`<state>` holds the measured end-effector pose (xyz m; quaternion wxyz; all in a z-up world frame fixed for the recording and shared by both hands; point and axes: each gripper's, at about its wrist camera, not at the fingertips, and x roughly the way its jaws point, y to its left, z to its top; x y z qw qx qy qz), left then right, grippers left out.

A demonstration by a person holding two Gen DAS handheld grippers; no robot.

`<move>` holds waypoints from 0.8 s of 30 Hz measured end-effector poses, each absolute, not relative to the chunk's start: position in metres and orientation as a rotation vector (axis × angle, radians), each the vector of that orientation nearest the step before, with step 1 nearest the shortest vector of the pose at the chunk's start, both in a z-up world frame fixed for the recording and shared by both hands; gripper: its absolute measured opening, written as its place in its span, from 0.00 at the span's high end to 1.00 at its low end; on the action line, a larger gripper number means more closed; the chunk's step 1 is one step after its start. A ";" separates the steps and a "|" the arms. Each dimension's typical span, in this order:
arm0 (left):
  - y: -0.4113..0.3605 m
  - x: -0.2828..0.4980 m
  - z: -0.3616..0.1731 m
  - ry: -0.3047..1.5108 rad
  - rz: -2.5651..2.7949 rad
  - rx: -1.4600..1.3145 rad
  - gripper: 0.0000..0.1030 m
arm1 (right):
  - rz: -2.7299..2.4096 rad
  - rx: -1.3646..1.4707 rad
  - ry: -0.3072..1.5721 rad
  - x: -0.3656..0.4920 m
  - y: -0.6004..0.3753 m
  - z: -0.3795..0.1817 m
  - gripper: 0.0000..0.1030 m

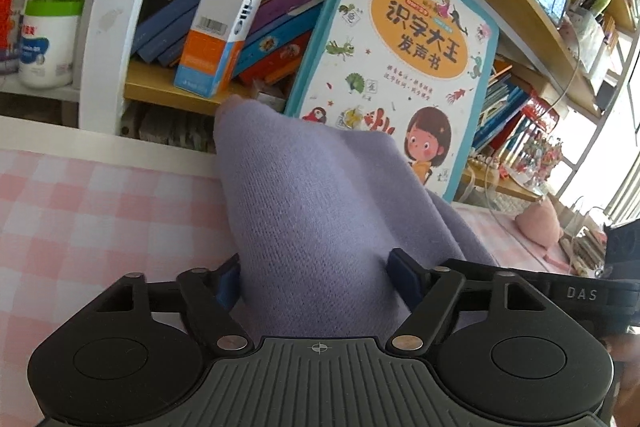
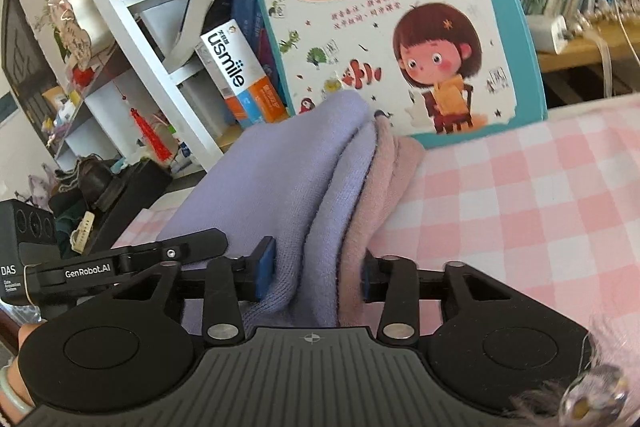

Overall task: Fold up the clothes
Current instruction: 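Open both tools and withdraw them from the folded sweatshirt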

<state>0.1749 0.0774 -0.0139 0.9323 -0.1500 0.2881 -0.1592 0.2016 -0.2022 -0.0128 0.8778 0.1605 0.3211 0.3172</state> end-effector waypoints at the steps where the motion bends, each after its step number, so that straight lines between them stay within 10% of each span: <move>1: 0.077 0.172 -0.012 0.579 -0.312 -0.290 0.17 | 0.654 0.340 0.673 0.201 -0.204 -0.013 0.51; 6: 0.069 0.150 0.005 0.517 -0.185 -0.170 0.08 | 0.591 0.320 0.631 0.184 -0.214 -0.001 0.32; 24: 0.025 0.038 0.017 0.456 -0.142 -0.111 0.05 | 0.380 0.255 0.561 0.066 -0.245 0.008 0.26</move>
